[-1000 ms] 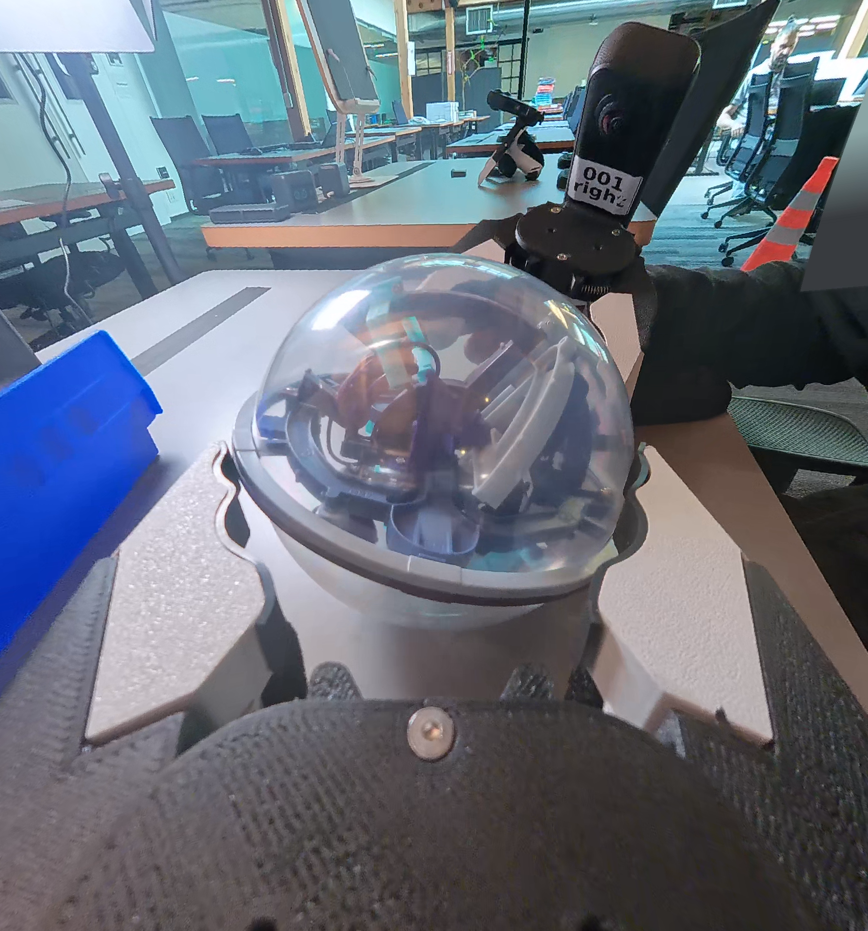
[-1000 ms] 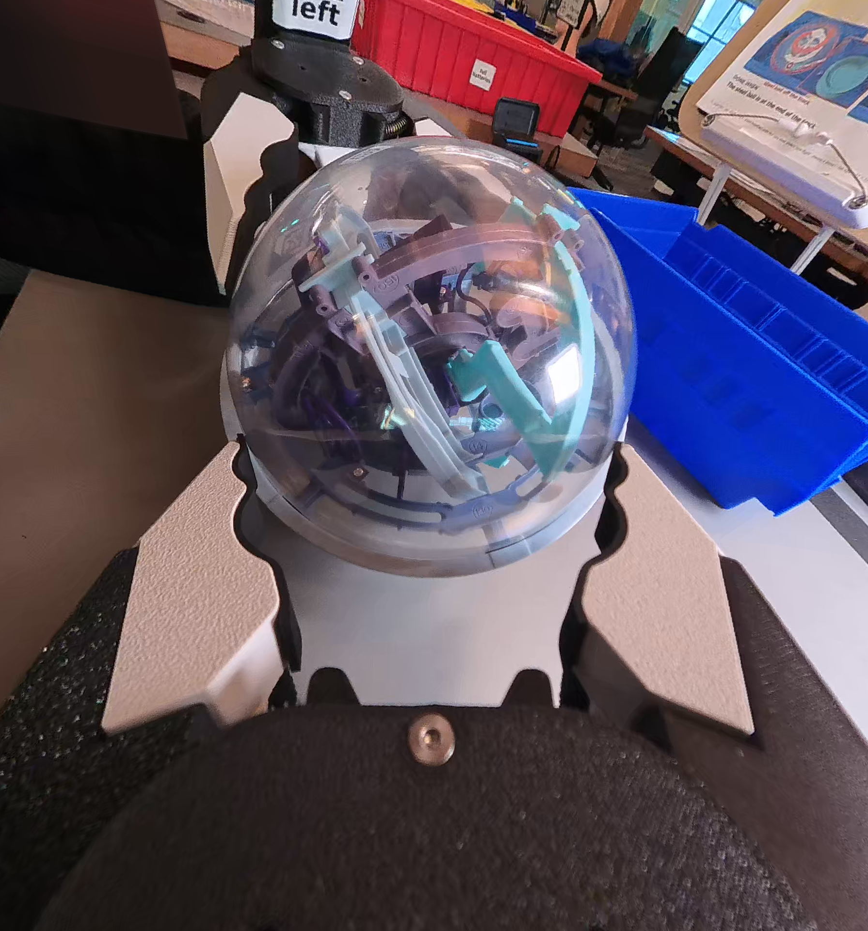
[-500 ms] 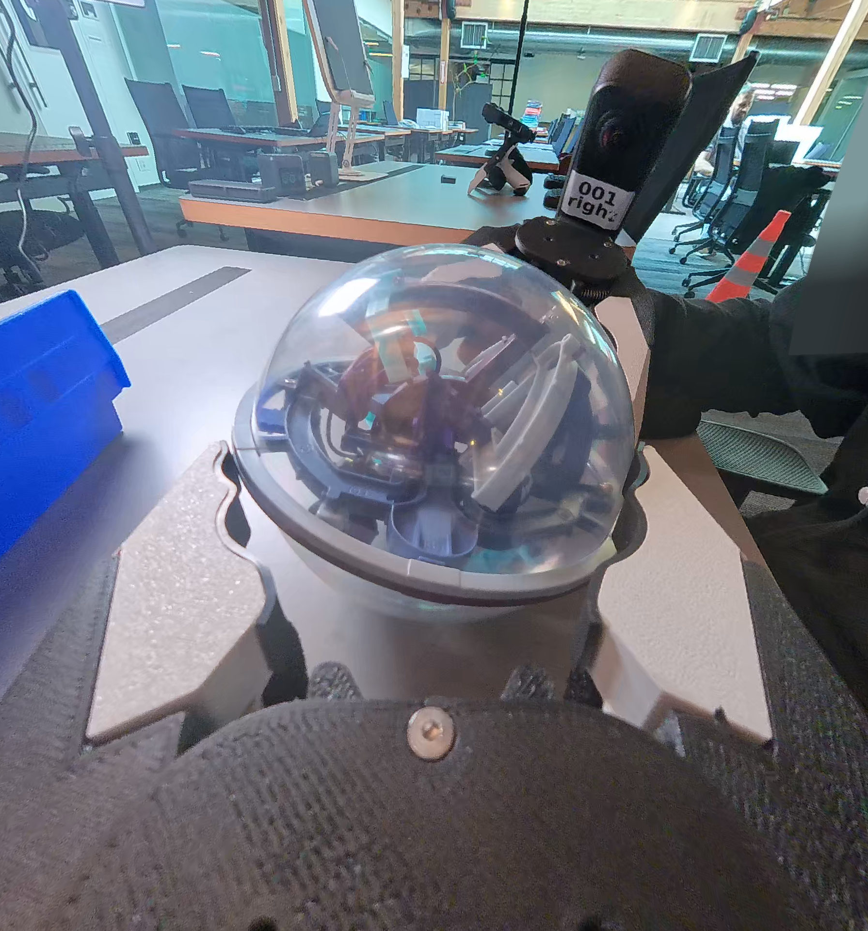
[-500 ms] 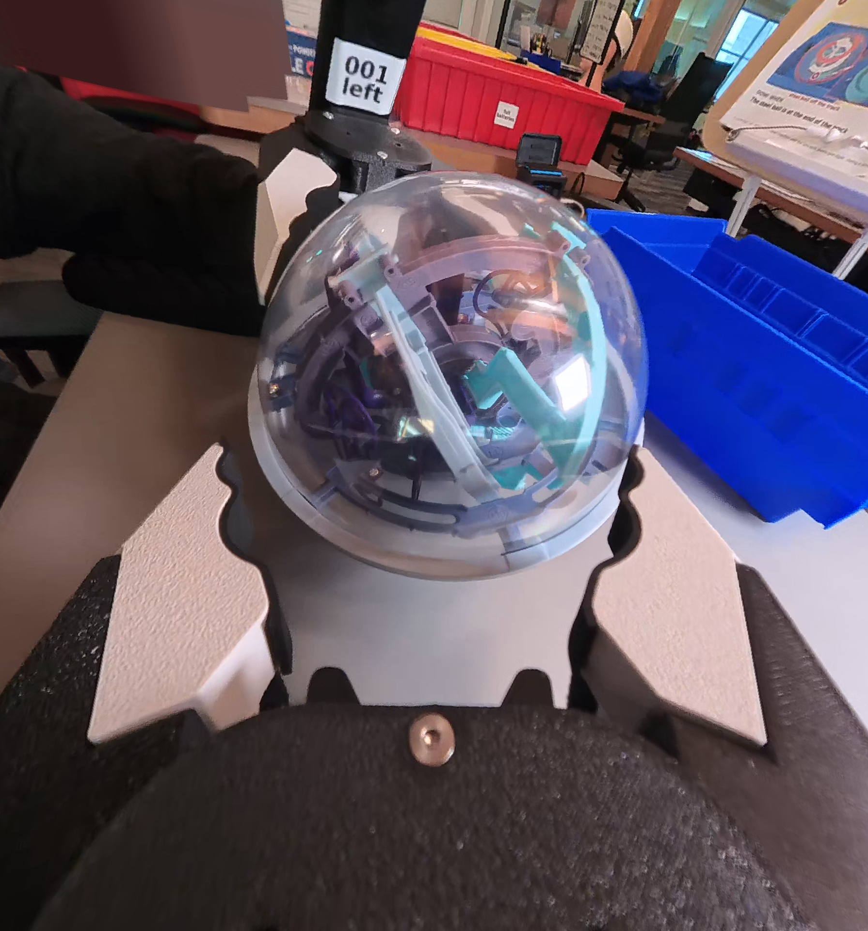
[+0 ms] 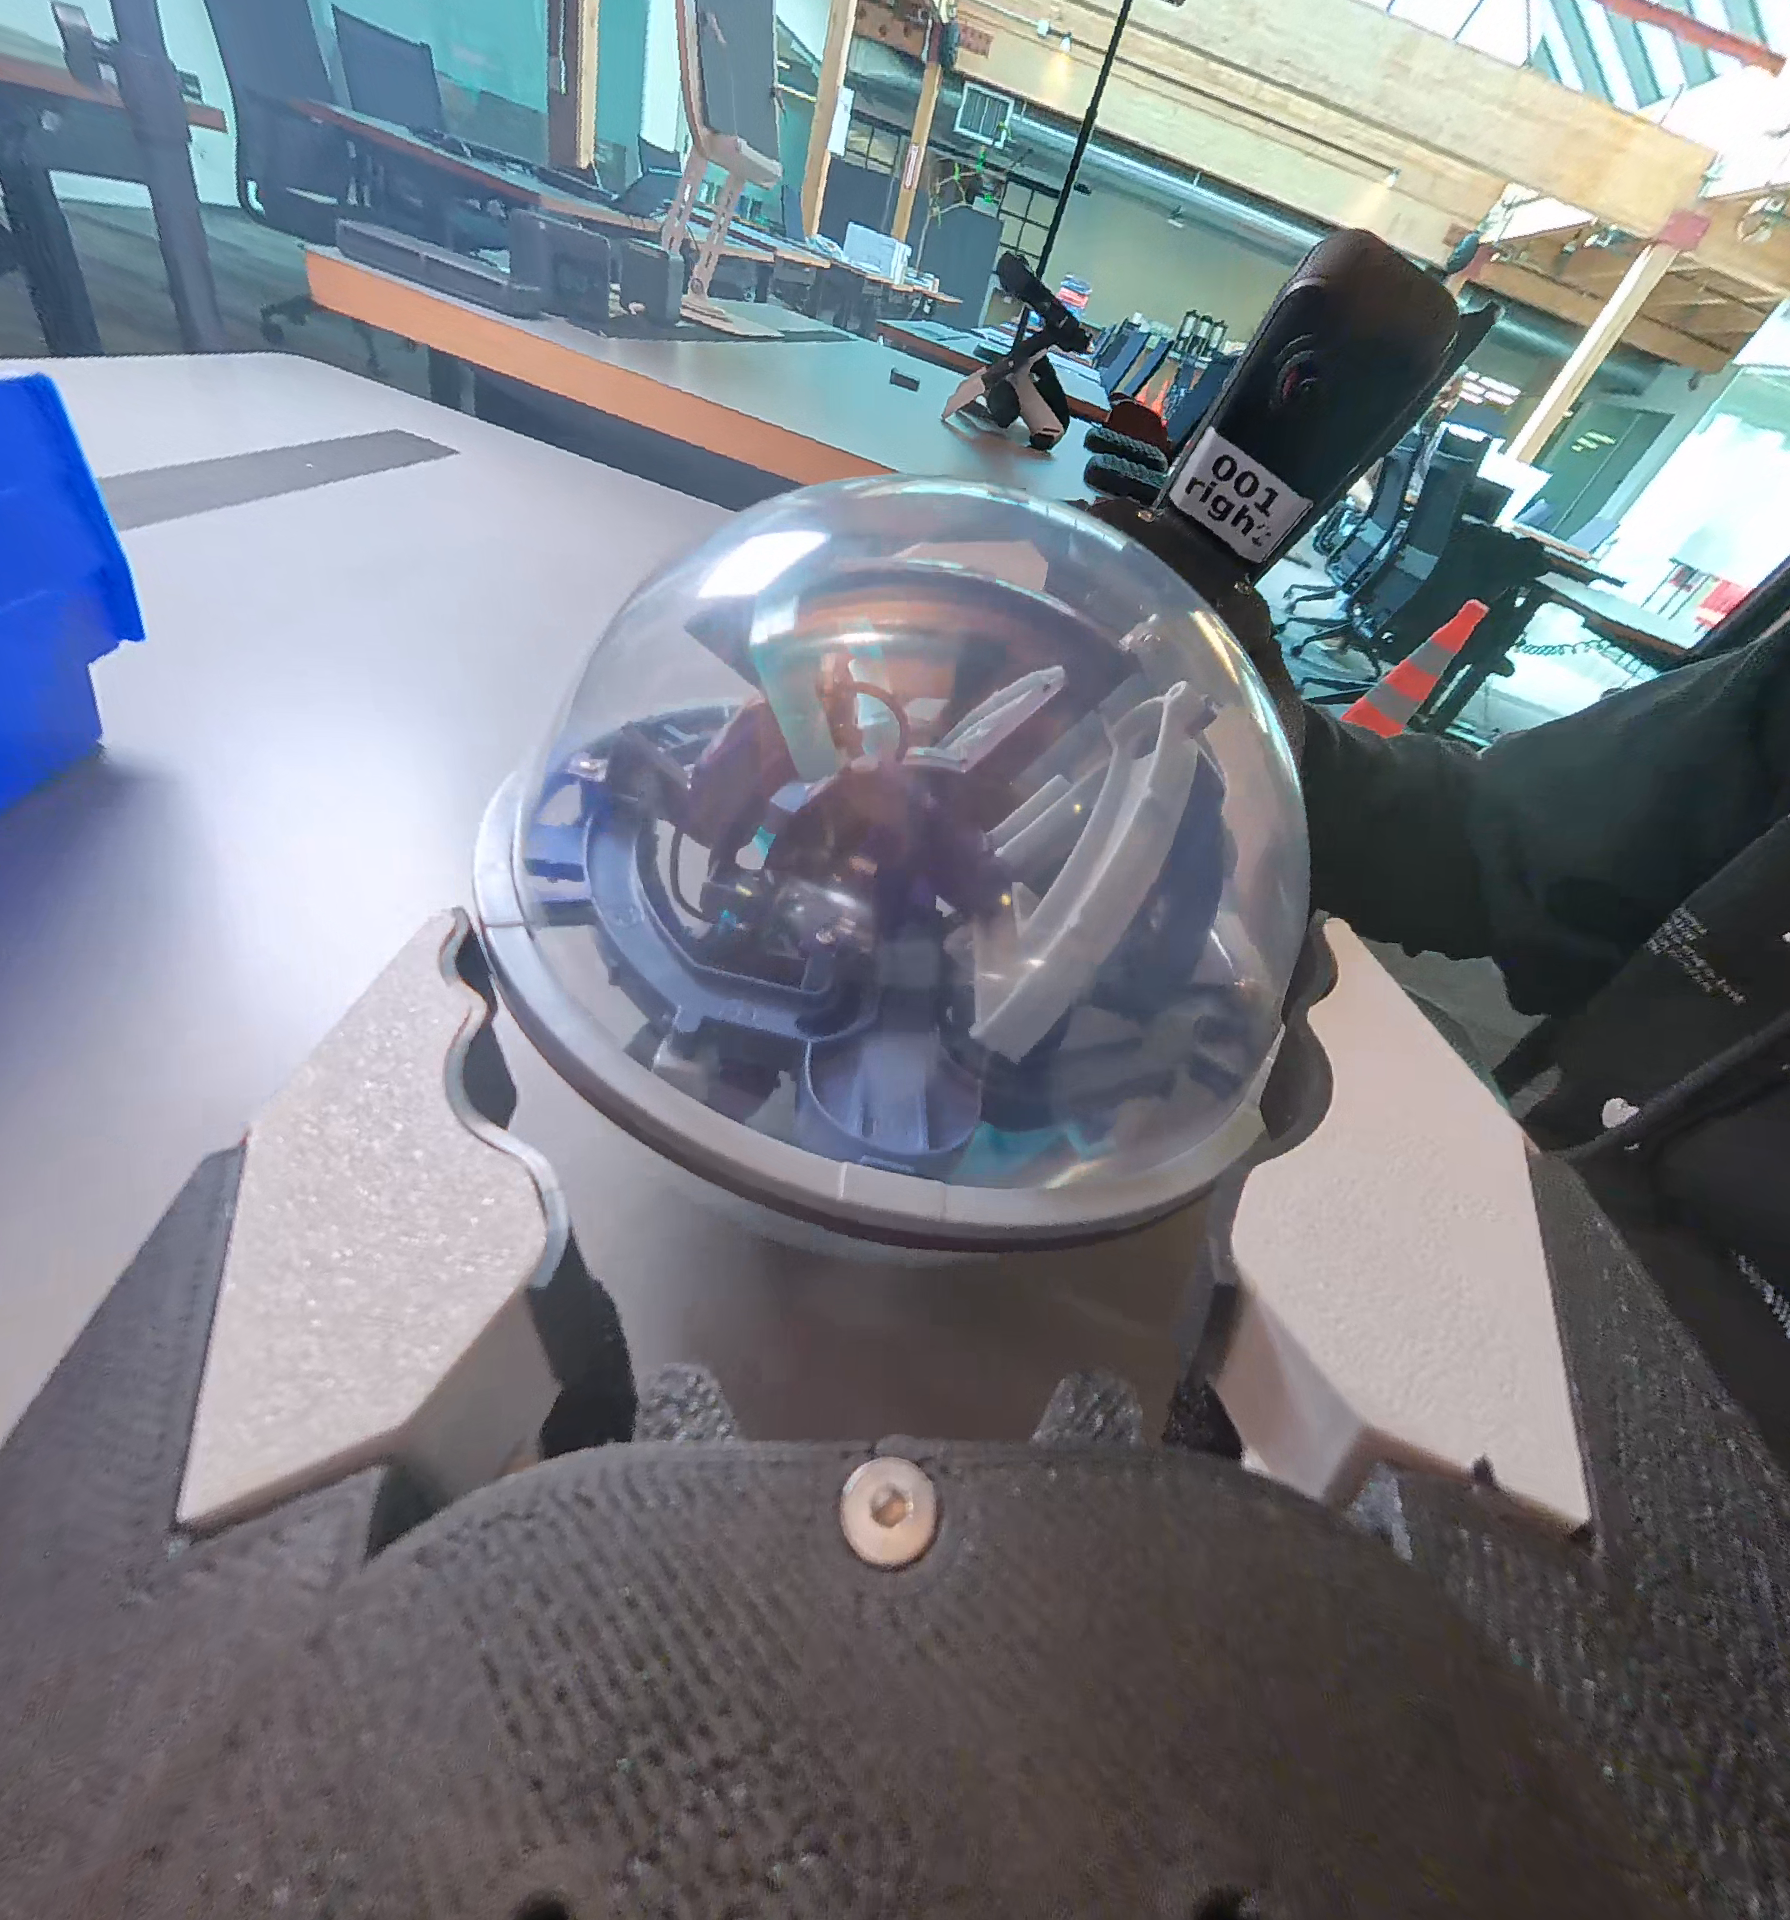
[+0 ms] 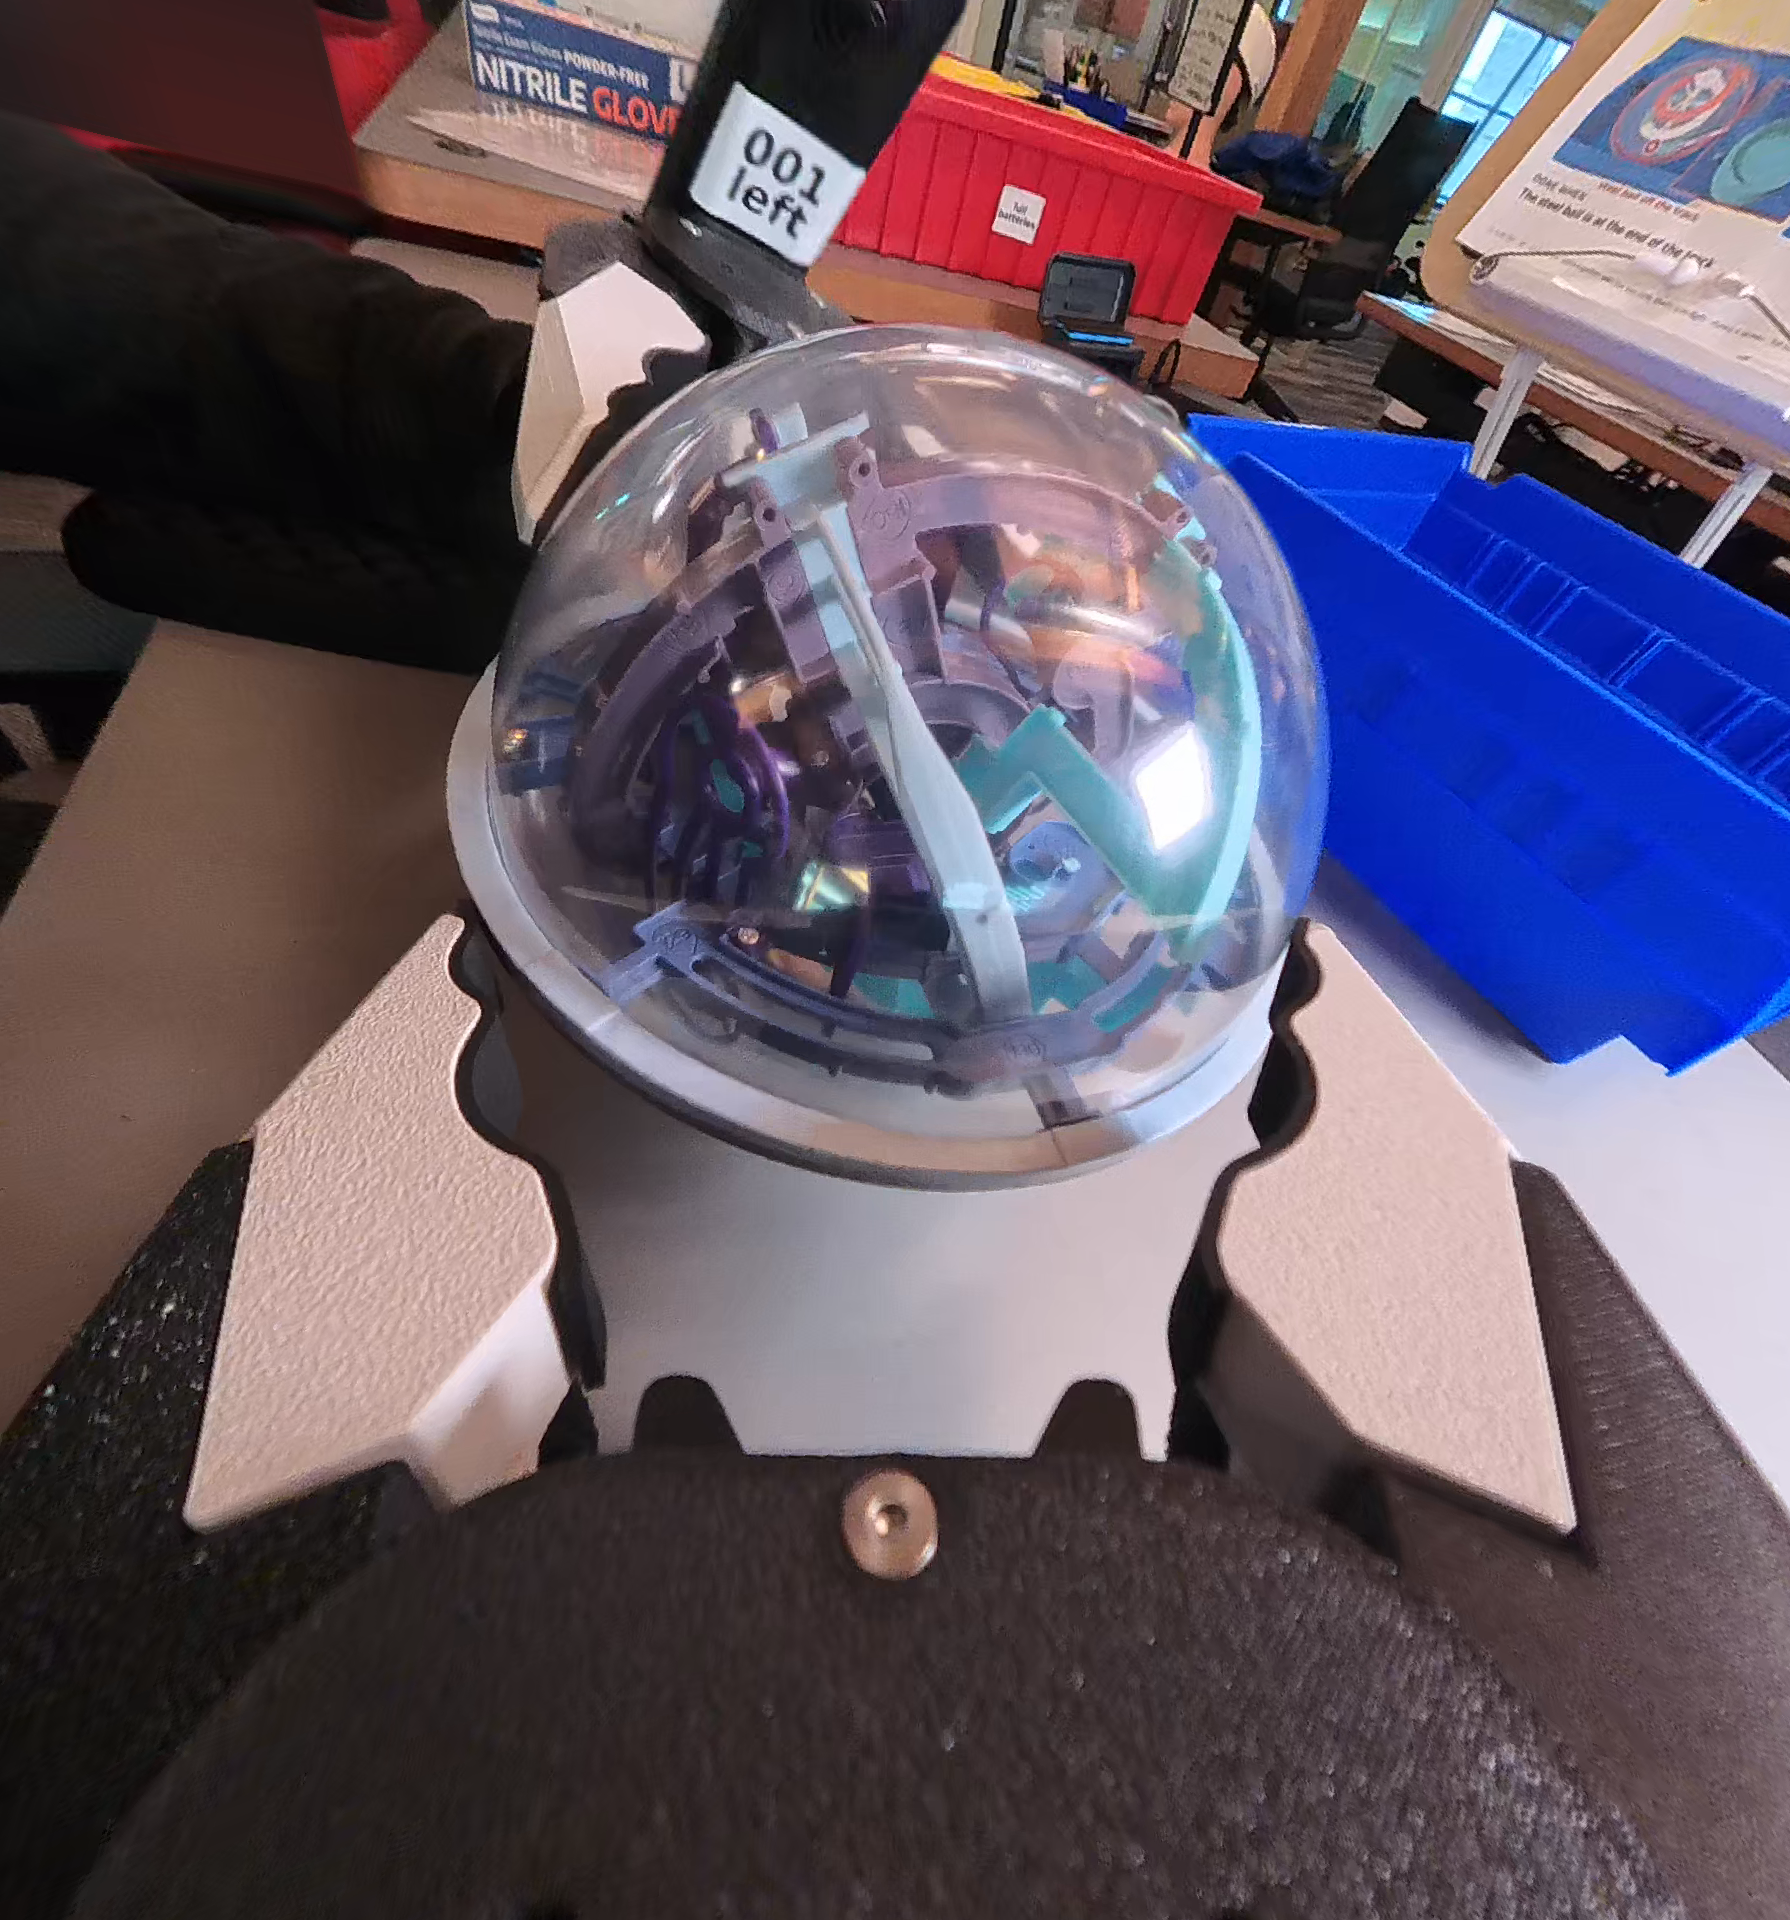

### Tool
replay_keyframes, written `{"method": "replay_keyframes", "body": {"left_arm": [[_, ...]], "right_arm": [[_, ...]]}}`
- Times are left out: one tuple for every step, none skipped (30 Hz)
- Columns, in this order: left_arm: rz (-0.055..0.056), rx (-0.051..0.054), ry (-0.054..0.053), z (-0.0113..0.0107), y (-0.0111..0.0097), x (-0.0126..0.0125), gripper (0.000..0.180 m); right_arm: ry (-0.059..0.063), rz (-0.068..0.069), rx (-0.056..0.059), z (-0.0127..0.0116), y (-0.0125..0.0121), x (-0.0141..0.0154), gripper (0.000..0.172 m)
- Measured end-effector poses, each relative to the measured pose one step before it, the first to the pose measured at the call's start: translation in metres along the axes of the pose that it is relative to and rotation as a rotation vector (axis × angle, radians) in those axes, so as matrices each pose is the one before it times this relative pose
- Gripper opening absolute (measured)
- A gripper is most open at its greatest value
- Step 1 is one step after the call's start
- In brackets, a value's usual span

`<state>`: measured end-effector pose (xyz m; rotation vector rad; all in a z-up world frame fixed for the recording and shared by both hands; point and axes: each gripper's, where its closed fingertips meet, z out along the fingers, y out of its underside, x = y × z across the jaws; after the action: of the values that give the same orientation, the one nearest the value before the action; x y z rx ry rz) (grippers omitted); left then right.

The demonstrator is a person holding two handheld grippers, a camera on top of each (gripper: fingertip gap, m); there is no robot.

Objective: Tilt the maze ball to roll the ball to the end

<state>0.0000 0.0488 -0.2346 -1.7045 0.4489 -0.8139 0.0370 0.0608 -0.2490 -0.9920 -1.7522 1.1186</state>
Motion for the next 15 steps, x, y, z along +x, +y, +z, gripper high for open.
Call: {"method": "replay_keyframes", "body": {"left_arm": [[-0.0130,-0.0022,0.0055,0.00020,0.00072,0.00008,0.146],[-0.0055,-0.0002,0.0021,0.00022,0.00019,-0.00005,0.146],[-0.0015,0.0003,0.0005,0.00010,-0.00002,-0.00005,0.146],[-0.0005,-0.0012,0.0005,0.00004,0.00002,0.00000,0.146],[-0.0025,-0.0035,0.0013,-0.00007,0.00016,0.00008,0.146],[-0.0077,-0.0048,0.0025,0.00006,0.00034,0.00008,0.146],[-0.0094,-0.0026,0.0022,0.00016,0.00021,0.00004,0.146],[-0.0070,-0.0009,0.0012,0.00001,0.00009,0.00000,0.146],[-0.0007,-0.0006,0.0001,0.00008,-0.00003,0.00010,0.145],[0.0027,-0.0015,0.0001,-0.00012,0.00012,0.00016,0.145],[0.0026,-0.0015,-0.0001,-0.00013,0.00002,0.00017,0.145],[0.0029,-0.0005,-0.0009,-0.00004,0.00007,0.00027,0.145],[0.0050,0.0017,-0.0035,-0.00020,-0.00044,-0.00001,0.145],[0.0122,0.0051,-0.0086,-0.00040,-0.00138,-0.00024,0.145],[0.0181,0.0086,-0.0111,-0.00062,-0.00192,-0.00025,0.145]], "right_arm": [[-0.0038,0.0062,0.0056,-0.00051,-0.00074,-0.00005,0.142],[-0.0016,0.0033,0.0023,-0.00026,-0.00030,0.00005,0.142],[-0.0002,0.0016,0.0002,-0.00014,0.00004,0.00000,0.142],[0.0001,0.0005,0.0000,0.00000,0.00000,-0.00002,0.142],[-0.0010,0.0020,0.0009,-0.00003,-0.00016,-0.00007,0.142],[-0.0027,0.0051,0.0022,-0.00021,-0.00028,-0.00010,0.142],[-0.0033,0.0069,0.0021,-0.00033,-0.00029,-0.00001,0.142],[-0.0024,0.0054,0.0011,-0.00019,-0.00016,-0.00004,0.142],[-0.0006,0.0012,0.0001,-0.00005,0.00004,0.00001,0.142],[0.0002,-0.0020,0.0000,0.00000,-0.00006,-0.00014,0.142],[0.0002,-0.0023,-0.0001,0.00003,-0.00008,-0.00022,0.142],[0.0000,-0.0017,-0.0005,-0.00004,0.00013,-0.00011,0.142],[0.0007,-0.0009,-0.0029,0.00022,0.00046,-0.00004,0.142],[0.0020,-0.0007,-0.0075,0.00076,0.00130,0.00026,0.142],[0.0028,-0.0010,-0.0109,0.00094,0.00181,0.00018,0.142]]}}
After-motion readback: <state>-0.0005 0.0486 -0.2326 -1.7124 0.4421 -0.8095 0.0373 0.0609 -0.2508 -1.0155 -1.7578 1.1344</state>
